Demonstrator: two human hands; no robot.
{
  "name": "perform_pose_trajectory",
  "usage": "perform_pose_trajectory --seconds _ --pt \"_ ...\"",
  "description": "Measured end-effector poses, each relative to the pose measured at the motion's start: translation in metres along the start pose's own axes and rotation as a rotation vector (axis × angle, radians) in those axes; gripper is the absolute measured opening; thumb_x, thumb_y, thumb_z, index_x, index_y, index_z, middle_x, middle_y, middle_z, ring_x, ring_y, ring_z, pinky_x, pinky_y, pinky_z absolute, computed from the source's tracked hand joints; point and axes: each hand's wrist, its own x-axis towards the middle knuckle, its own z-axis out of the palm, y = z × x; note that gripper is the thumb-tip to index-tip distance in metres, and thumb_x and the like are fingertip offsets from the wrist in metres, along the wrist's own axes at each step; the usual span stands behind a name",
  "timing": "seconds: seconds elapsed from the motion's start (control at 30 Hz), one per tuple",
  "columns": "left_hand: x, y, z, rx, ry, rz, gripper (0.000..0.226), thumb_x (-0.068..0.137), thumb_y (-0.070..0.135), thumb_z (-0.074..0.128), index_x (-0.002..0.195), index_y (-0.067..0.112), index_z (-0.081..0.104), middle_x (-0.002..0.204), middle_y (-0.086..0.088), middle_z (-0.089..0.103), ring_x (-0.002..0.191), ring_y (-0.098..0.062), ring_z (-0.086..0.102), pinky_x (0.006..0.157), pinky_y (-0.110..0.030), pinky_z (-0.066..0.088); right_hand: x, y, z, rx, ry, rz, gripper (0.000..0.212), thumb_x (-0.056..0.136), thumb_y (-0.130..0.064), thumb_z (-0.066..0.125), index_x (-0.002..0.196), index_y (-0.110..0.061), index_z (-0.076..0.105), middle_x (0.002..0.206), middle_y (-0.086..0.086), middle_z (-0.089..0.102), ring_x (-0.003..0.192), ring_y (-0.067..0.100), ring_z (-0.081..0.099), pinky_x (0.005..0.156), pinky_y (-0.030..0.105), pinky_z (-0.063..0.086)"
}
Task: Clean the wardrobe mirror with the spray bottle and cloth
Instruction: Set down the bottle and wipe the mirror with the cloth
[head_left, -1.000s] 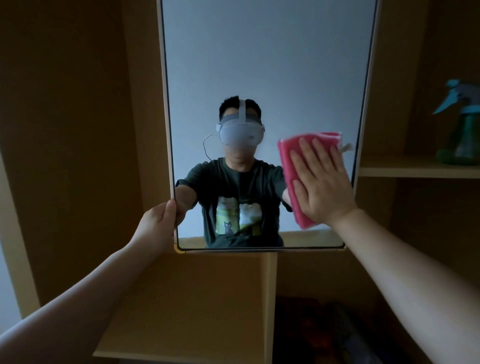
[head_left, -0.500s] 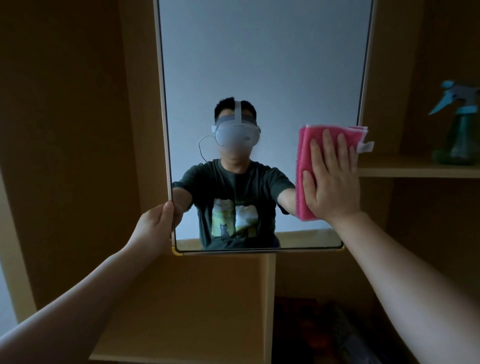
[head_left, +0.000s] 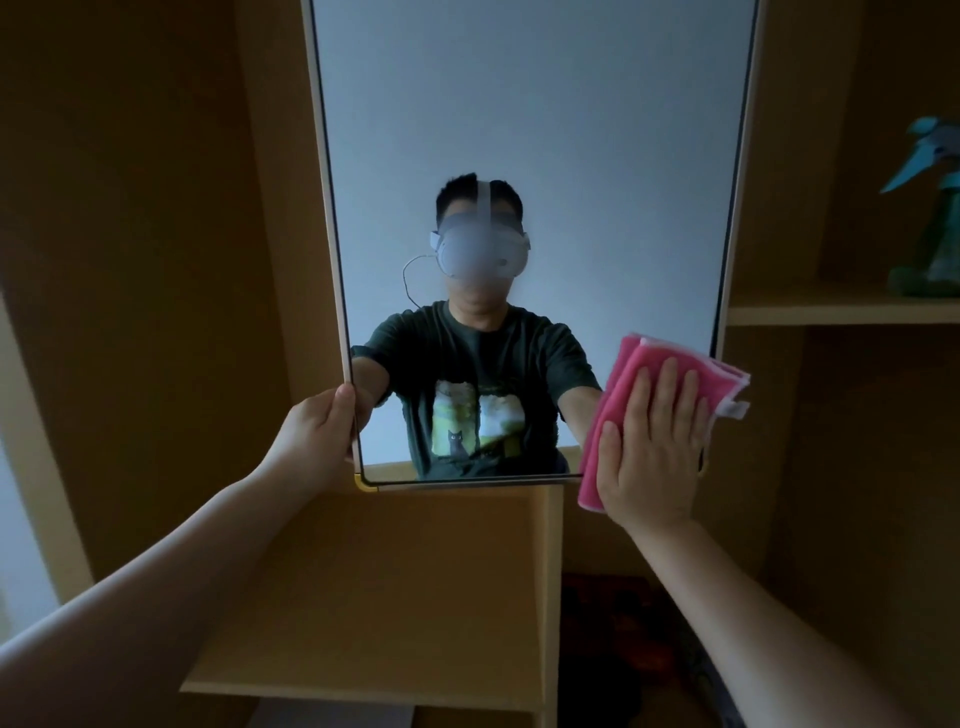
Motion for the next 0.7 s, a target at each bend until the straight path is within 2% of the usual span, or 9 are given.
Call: perform_pose_trajectory --seconds 0.17,0.27,0.43,0.53,0.7 --pt "0.002 0.002 -0.001 -0.008 -0.026 -0.028 0.048 0.102 0.037 0.029 0.077 0.015 0.064 0.074 -0.021 0.062 0.072 -0.036 0.061 0.070 -0.051 0.055 -0.012 -0.017 0.007 -0.002 -0.002 -0.046 0.063 0.101 -0.040 0.018 0.154 -0.008 0.005 0.159 0.018 0.008 0.148 0.038 0.005 0.120 0.053 0.005" --pt "0.003 0.002 -0.003 -0.034 -0.066 -0.064 0.046 0.102 0.037 0.030 0.083 0.014 0.065 0.084 -0.027 0.063 0.079 -0.039 0.063 0.069 -0.048 0.057 -0.017 -0.026 0.011 -0.003 0.014 -0.123 0.062 0.102 -0.040 0.017 0.154 -0.007 0.009 0.160 0.017 0.008 0.148 0.037 0.005 0.121 0.050 0.002" --pt "0.003 0.004 -0.007 -0.066 -0.128 -0.109 0.047 0.103 0.037 0.030 0.087 0.009 0.064 0.075 -0.011 0.056 0.072 -0.027 0.060 0.070 -0.045 0.059 -0.025 -0.053 0.019 -0.002 0.019 -0.273 0.062 0.102 -0.041 0.021 0.153 -0.006 0.018 0.160 0.017 0.013 0.148 0.038 0.009 0.120 0.051 0.004" --pt "0.003 0.005 -0.009 -0.080 -0.146 -0.105 0.048 0.103 0.035 0.030 0.091 0.001 0.062 0.075 -0.010 0.054 0.071 -0.026 0.059 0.069 -0.044 0.059 -0.030 -0.078 0.023 0.001 -0.001 -0.412 0.063 0.102 -0.041 0.030 0.153 -0.007 0.018 0.161 0.017 0.012 0.148 0.037 0.011 0.120 0.052 0.005" --pt "0.003 0.007 -0.011 -0.049 -0.157 -0.103 0.050 0.103 0.037 0.031 0.094 -0.001 0.062 0.077 -0.011 0.055 0.076 -0.031 0.061 0.071 -0.047 0.059 -0.034 -0.105 0.025 0.008 -0.025 -0.514 0.062 0.102 -0.040 0.035 0.154 -0.010 0.017 0.162 0.013 0.010 0.149 0.032 0.011 0.121 0.049 0.003"
